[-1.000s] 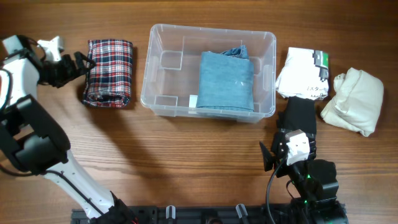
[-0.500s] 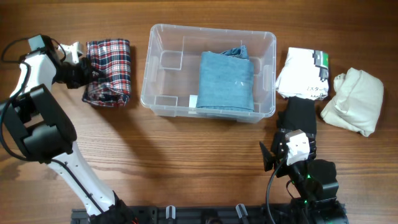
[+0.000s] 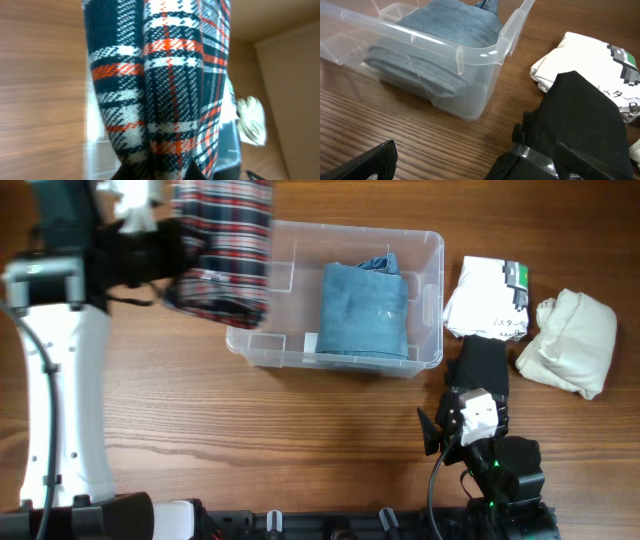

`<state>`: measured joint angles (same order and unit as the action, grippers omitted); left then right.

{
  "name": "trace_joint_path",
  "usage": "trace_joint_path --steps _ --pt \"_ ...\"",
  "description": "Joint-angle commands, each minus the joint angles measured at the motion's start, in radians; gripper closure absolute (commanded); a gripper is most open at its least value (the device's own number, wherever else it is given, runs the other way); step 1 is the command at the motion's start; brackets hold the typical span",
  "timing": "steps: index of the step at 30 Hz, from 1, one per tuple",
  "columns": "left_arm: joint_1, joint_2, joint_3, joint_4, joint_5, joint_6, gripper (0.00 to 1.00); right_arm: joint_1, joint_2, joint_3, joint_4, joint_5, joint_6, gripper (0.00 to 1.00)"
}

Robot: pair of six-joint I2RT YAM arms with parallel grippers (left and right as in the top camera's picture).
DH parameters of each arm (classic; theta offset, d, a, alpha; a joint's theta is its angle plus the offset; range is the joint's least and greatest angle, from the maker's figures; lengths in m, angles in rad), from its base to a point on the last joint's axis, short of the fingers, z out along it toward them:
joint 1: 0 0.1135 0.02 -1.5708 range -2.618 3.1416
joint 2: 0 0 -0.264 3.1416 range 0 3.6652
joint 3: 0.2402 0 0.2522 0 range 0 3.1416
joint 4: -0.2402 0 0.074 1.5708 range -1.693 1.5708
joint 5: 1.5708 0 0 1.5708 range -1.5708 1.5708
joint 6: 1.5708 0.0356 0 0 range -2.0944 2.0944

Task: Pack container
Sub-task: 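Lift the plaid shirt and lower it into the box's left side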

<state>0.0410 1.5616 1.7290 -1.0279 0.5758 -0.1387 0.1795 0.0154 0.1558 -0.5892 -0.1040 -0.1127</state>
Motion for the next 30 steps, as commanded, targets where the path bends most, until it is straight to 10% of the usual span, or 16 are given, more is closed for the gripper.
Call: trace_joint_path --steps 1,11,25,29,30 --pt "-0.190 0.106 -0.042 0.099 -0.240 -0.240 0.96 -0.005 -0.008 0.002 0.002 -0.009 0.010 0.00" --pt "-0.407 0.436 -0.047 0.200 -0.505 -0.375 0.96 -0.005 -0.008 0.002 0.002 -0.009 0.010 0.00" --pt "-0.398 0.433 -0.047 0.103 -0.734 -0.389 0.94 -0.005 -0.008 0.002 0.002 -0.009 0.010 0.00" --pt "-0.398 0.438 -0.047 0.090 -0.735 -0.383 0.35 -0.005 -0.008 0.002 0.002 -0.009 0.010 0.00" --pt "-0.396 0.437 -0.046 0.091 -0.734 -0.362 0.37 -0.005 -0.008 0.002 0.002 -0.009 0.010 0.00"
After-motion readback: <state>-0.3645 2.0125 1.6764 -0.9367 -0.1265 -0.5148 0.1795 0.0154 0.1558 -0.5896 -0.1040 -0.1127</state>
